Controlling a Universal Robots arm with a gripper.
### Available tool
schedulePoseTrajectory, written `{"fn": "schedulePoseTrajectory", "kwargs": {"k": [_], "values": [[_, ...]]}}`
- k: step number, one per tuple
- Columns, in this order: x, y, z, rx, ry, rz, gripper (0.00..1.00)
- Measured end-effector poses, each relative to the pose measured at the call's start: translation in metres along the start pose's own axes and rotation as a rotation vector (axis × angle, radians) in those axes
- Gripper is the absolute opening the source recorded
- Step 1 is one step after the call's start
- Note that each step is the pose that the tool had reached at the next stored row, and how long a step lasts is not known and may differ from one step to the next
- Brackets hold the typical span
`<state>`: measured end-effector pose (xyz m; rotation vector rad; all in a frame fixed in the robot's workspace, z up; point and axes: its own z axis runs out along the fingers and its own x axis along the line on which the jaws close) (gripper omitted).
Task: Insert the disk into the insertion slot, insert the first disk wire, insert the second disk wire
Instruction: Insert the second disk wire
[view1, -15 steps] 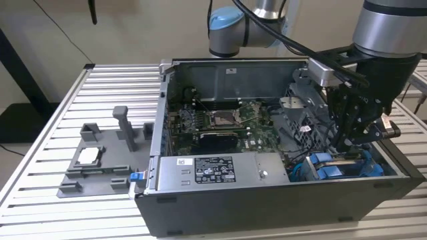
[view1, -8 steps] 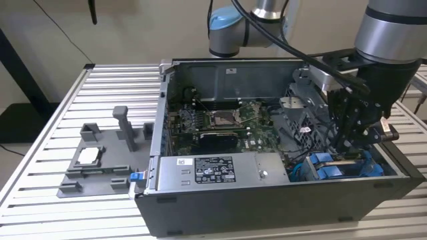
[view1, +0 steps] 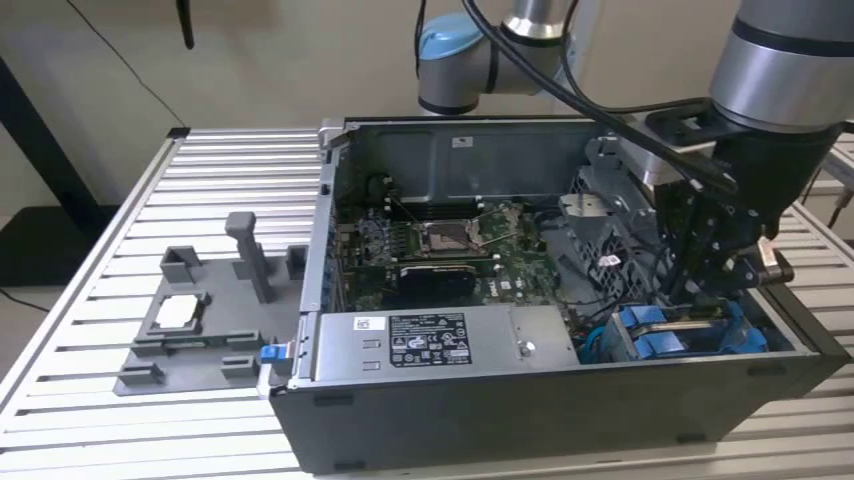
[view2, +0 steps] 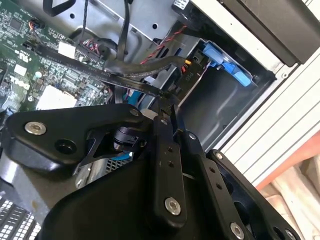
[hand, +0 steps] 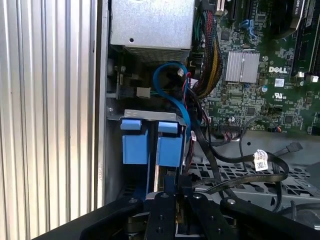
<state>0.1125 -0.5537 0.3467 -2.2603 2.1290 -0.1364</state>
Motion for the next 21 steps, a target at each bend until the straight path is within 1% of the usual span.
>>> {"fn": "schedulePoseTrajectory", "kwargs": {"k": [10, 17, 21], "values": [[0.0008, -0.0022, 0.0053, -0.0003, 0.0008, 0.008, 0.16], [0.0011, -0.0032, 0.0087, -0.0014, 0.0029, 0.035, 0.16], [0.0013, -0.0032, 0.0116, -0.0024, 0.0056, 0.059, 0.16]]}}
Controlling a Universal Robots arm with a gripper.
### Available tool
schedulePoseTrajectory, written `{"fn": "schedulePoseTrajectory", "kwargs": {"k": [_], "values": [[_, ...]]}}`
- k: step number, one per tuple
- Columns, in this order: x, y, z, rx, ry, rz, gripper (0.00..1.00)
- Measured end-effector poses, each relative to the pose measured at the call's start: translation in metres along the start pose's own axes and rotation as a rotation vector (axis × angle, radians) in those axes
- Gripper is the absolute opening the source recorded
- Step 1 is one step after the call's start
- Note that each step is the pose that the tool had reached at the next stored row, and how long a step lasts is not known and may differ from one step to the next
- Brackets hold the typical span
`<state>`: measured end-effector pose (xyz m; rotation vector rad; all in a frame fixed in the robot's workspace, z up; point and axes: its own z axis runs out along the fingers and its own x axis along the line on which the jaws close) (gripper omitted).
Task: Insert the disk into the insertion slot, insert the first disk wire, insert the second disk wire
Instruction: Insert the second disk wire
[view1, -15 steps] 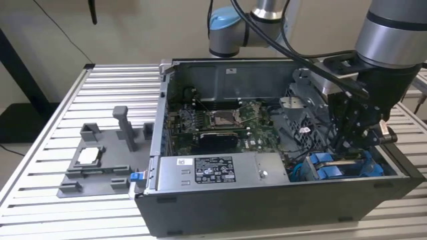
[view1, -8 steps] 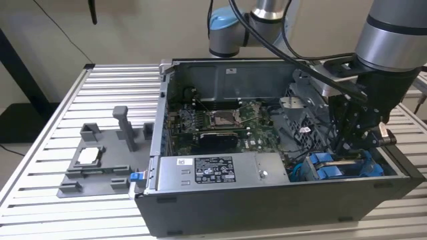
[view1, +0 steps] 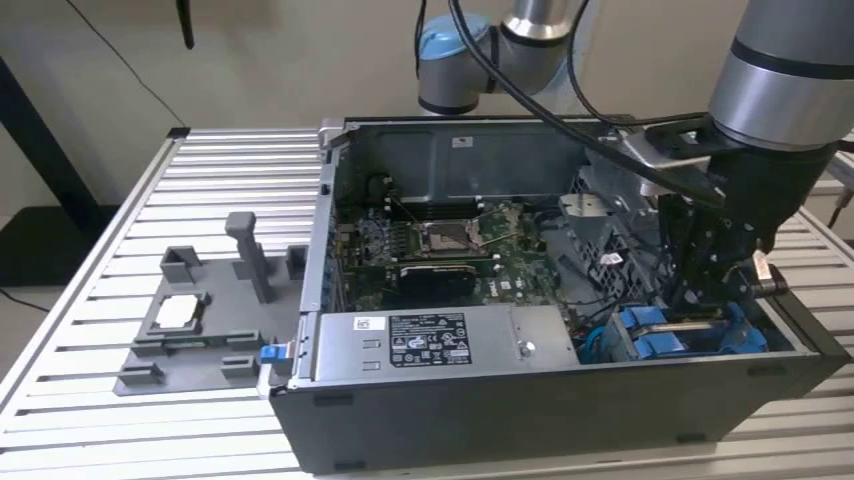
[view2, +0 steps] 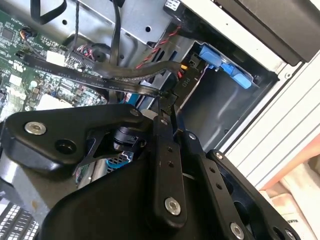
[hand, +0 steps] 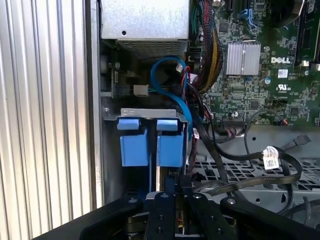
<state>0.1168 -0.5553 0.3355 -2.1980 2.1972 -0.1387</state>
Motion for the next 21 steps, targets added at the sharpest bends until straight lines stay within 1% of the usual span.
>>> {"fn": "schedulePoseTrajectory", "kwargs": {"k": [2, 3, 5, 6, 8, 11, 14, 18, 21], "values": [[0.0001, 0.0001, 0.0014, -0.0006, 0.0016, 0.011, 0.16], [0.0001, 0.0002, 0.0020, -0.0008, 0.0014, 0.016, 0.18], [0.0003, -0.0002, 0.0026, -0.0020, 0.0012, 0.023, 0.18], [0.0004, -0.0005, 0.0024, -0.0045, 0.0016, 0.024, 0.24], [0.0007, -0.0010, 0.0008, -0.0100, 0.0014, 0.027, 0.24], [0.0012, -0.0022, -0.0042, -0.0171, 0.0022, 0.029, 0.24], [0.0015, -0.0033, -0.0115, -0.0221, 0.0025, 0.032, 0.24], [0.0019, -0.0043, -0.0217, -0.0258, 0.0026, 0.033, 0.24], [0.0021, -0.0048, -0.0274, -0.0262, 0.0028, 0.033, 0.24]]}}
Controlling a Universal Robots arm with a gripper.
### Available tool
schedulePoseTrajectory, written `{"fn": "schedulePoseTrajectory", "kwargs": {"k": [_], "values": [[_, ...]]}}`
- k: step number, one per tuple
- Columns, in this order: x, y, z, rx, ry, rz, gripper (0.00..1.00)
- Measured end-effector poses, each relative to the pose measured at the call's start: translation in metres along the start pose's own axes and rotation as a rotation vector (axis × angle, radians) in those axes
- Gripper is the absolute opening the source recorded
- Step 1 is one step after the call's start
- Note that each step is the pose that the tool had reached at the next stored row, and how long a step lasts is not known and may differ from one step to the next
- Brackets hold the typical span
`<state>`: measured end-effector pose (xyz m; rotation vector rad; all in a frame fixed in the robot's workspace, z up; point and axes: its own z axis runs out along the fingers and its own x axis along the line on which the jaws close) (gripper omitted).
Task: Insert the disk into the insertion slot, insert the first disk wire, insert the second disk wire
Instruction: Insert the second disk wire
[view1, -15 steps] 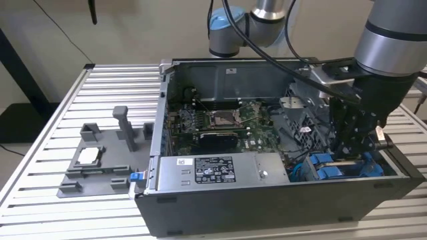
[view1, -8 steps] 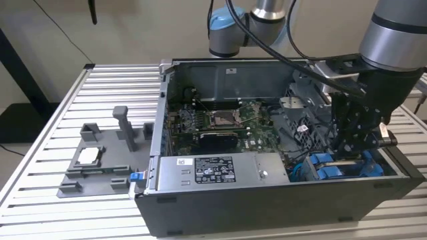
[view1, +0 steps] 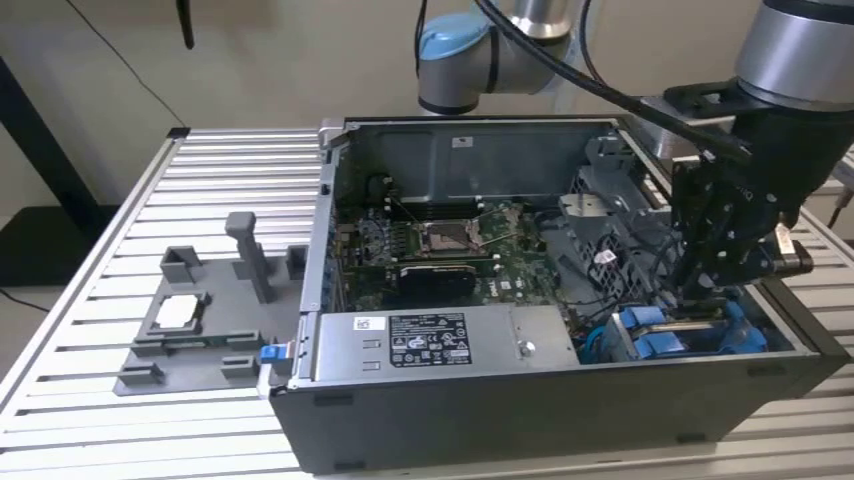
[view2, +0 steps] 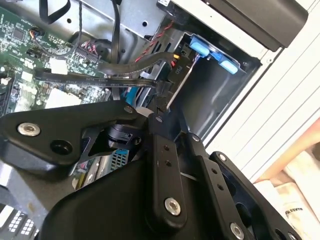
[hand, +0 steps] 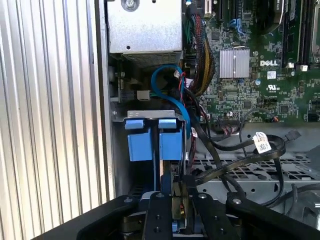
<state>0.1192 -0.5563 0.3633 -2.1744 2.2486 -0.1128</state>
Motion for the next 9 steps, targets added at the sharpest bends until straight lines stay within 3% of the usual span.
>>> {"fn": "schedulePoseTrajectory", "kwargs": {"k": [6, 9], "values": [[0.0005, -0.0007, -0.0123, -0.0001, -0.0001, 0.000, 0.24], [0.0006, -0.0008, -0.0135, 0.0000, -0.0003, 0.000, 0.24]]}}
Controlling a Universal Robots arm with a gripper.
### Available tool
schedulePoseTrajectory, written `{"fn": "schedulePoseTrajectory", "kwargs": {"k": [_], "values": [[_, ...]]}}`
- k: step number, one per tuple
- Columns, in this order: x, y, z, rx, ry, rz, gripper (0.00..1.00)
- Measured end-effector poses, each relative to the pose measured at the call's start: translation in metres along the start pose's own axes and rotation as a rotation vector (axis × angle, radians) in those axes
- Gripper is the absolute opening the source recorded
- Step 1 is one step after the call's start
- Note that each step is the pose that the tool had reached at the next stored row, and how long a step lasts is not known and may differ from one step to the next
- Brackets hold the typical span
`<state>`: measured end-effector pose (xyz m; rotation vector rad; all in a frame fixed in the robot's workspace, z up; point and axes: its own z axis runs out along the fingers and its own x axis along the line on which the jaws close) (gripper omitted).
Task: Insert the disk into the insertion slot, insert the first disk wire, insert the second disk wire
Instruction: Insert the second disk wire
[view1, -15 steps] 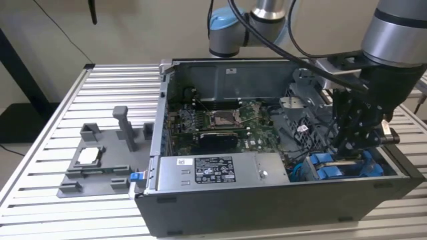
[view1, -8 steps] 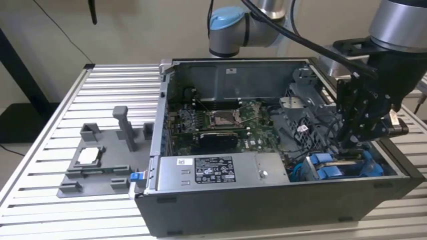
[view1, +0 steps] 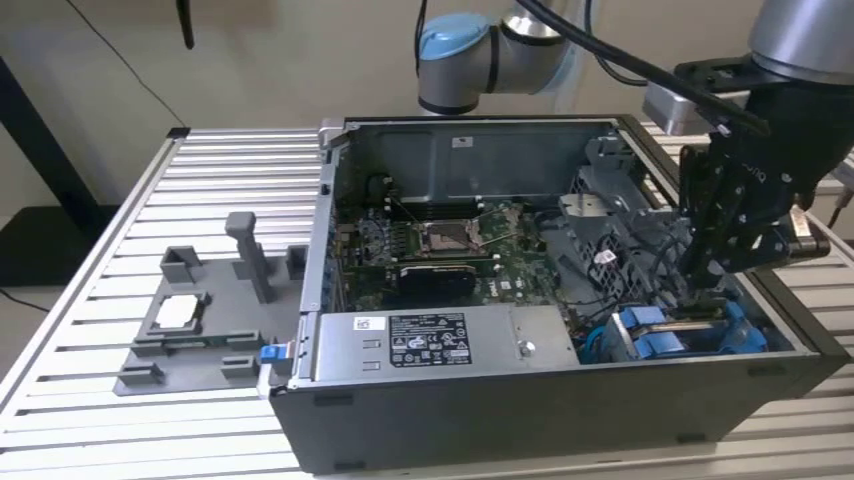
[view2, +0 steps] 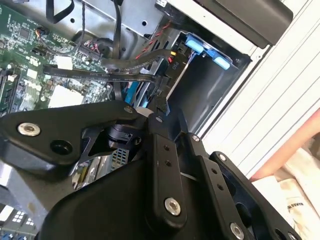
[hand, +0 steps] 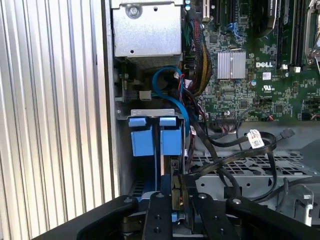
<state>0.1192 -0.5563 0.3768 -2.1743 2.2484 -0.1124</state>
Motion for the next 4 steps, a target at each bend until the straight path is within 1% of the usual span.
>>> {"fn": "schedulePoseTrajectory", "kwargs": {"k": [4], "values": [[0.0000, 0.0000, -0.0002, 0.0000, 0.0002, 0.000, 0.24]]}}
